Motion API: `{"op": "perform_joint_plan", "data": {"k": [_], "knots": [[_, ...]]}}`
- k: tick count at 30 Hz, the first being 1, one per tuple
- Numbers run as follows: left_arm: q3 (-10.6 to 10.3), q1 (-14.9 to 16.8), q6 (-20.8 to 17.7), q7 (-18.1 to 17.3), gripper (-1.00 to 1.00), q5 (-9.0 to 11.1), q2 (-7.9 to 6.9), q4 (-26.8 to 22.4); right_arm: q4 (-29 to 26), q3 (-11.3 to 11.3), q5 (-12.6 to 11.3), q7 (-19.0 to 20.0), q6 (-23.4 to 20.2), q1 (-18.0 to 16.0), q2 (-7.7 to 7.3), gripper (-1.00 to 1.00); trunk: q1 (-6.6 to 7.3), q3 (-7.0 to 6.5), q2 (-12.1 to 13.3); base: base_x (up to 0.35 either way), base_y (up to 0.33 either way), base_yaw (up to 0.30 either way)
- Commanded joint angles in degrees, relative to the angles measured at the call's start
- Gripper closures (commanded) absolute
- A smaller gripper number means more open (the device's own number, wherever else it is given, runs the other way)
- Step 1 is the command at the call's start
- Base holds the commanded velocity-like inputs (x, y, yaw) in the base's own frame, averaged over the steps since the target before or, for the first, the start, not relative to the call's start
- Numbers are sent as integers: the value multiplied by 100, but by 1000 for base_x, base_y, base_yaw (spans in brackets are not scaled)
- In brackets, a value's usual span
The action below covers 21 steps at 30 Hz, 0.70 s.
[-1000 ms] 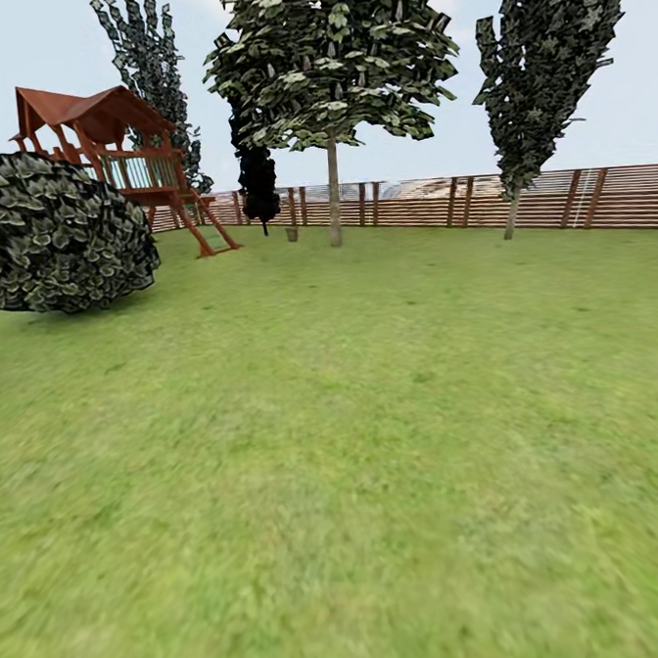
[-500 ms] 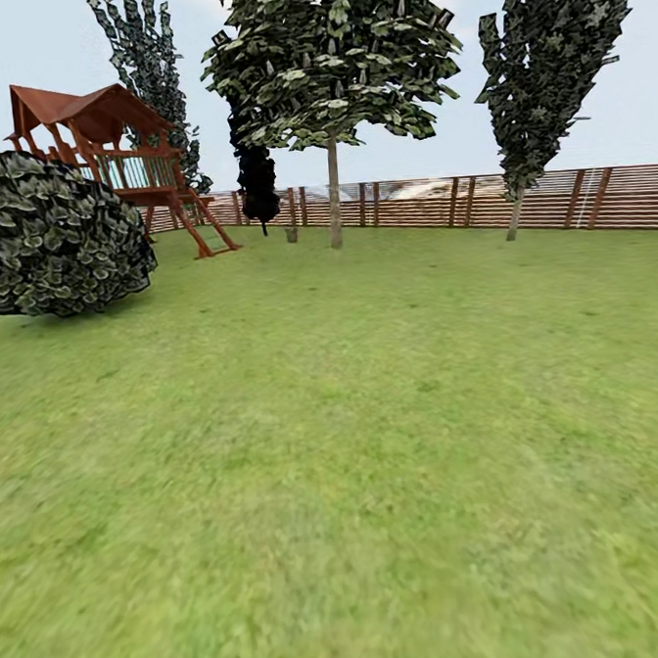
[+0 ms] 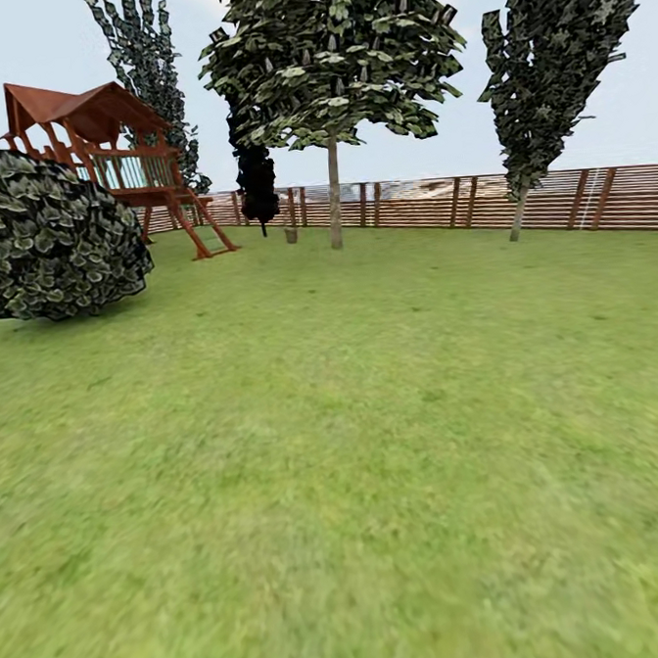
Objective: Take the three Easter eggs out of the wicker basket on the lawn in the garden, then place them on the lawn next to a single tree (choose any tree) so that all three eggs are next to the same tree and none are left in the basket.
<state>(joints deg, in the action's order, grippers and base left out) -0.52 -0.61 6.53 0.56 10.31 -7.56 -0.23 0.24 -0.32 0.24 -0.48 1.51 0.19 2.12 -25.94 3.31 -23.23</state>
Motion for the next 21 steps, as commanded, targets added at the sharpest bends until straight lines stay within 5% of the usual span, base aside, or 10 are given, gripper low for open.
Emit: {"op": "perform_joint_plan", "data": {"k": [1, 21], "knots": [[-9, 0, 15, 6, -100, 33, 0, -3, 3, -4, 2, -5, 16, -2, 0, -100, -7, 8, -9, 337, 0, 0], [-9, 9, 15, 6, -100, 33, 0, -12, 3, -4, 2, -6, 16, -2, 0, -100, -7, 8, -9, 337, 0, 0]]}}
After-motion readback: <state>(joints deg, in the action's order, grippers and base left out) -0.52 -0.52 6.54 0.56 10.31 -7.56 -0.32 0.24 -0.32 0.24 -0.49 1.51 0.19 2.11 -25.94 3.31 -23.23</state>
